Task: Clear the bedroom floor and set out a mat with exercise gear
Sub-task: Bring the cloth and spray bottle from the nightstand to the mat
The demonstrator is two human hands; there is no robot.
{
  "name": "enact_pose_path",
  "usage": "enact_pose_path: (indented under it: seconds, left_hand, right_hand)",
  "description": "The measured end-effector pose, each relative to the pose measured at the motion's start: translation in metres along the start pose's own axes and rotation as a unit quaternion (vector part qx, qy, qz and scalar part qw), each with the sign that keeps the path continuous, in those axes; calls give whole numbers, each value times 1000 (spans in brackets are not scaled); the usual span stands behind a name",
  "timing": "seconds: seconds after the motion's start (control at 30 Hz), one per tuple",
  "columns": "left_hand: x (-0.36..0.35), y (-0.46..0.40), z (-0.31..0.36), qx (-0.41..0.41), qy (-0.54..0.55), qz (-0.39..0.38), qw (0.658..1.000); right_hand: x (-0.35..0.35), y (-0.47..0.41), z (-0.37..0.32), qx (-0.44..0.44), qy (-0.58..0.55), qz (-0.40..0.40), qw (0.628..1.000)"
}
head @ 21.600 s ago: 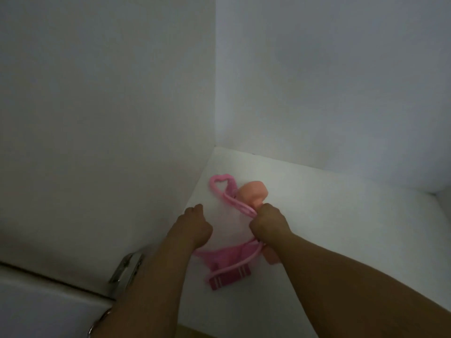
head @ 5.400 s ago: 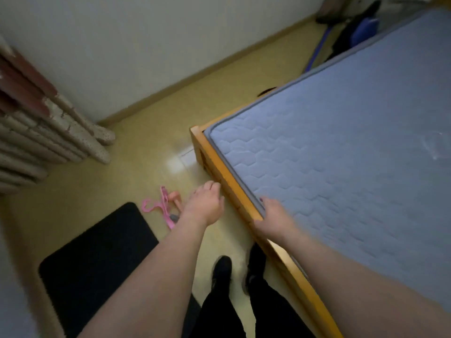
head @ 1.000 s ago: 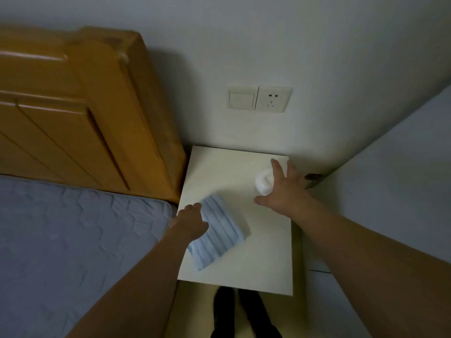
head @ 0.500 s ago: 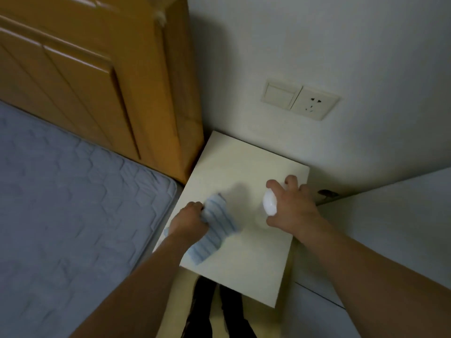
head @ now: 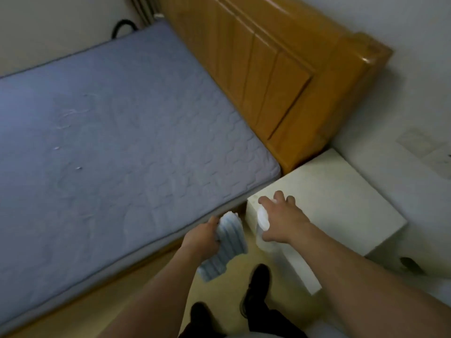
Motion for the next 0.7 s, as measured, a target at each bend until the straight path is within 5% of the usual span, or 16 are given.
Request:
enact_pose_path:
  seconds: [0.33, 0.7]
  left_hand:
    - [2, 191, -262, 180, 224, 118, 951]
    - [-39, 418, -559, 368, 396, 239, 807]
  right_hand:
    - [-69, 37, -315, 198, 139, -38, 970]
    - [-178, 137, -679, 406, 163, -66, 897]
Point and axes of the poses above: each hand's wrist, its own y-axis away from the middle knuckle, its own x-axis out of the back of the hand, z = x × y, the point moved 8 cm from there along -y, towards the middle knuckle, and after that the axes turned 3 degrees about z, right-handed, at the moved point
